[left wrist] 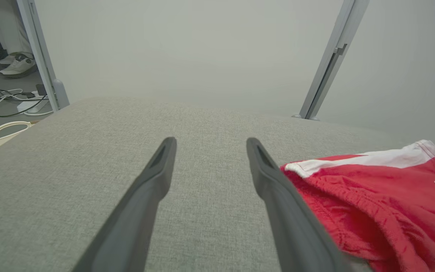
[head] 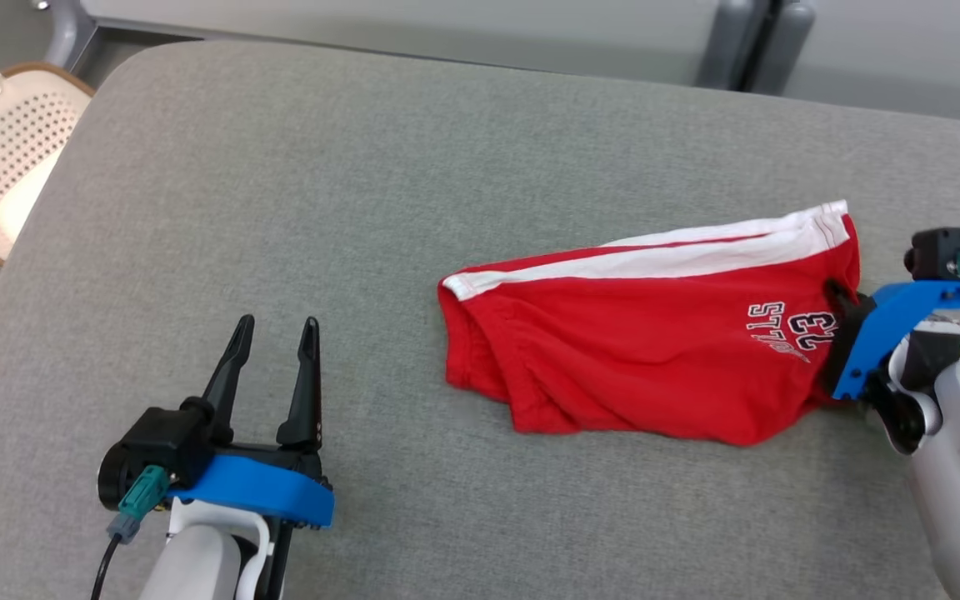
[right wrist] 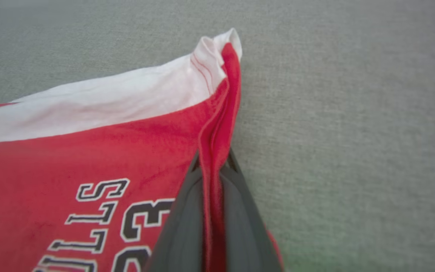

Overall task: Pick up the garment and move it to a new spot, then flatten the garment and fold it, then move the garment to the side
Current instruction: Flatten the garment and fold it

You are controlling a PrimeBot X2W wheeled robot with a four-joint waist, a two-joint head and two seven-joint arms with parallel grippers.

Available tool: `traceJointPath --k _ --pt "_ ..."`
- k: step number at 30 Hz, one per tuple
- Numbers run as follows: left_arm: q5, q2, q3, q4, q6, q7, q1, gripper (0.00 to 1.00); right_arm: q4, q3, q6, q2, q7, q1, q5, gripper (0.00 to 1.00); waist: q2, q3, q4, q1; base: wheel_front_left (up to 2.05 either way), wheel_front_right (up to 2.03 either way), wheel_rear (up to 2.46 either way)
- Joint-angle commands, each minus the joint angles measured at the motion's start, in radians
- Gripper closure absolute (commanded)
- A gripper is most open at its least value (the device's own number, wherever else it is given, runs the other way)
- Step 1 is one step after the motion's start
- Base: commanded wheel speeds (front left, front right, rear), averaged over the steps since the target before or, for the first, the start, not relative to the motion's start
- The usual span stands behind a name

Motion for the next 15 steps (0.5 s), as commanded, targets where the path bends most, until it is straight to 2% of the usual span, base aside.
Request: traceJointPath --k 1,9,15 --pt "-0.002 0.01 0.004 -0.002 -0.007 -0.002 0.017 0.0 -0.008 -0.021 0.0 -0.003 -0.018 0.029 -0.014 1.0 0.0 -0.023 -0.029 0.0 0.0 0.0 0.0" --pt "-0.01 0.046 0.003 -0.02 -0.008 -0.002 0.09 0.0 -0.102 -0.148 0.0 -0.013 -0.036 0.126 -0.077 1.0 0.0 -0.094 -0.109 0.0 0.0 0.0 0.0" --pt "-0.014 0.053 -0.004 -0.032 -0.008 -0.002 0.118 0.0 -0.21 -0.275 0.0 -0.023 0.02 0.184 -0.18 1.0 0.0 -0.125 -0.124 0.0 0.0 0.0 0.0"
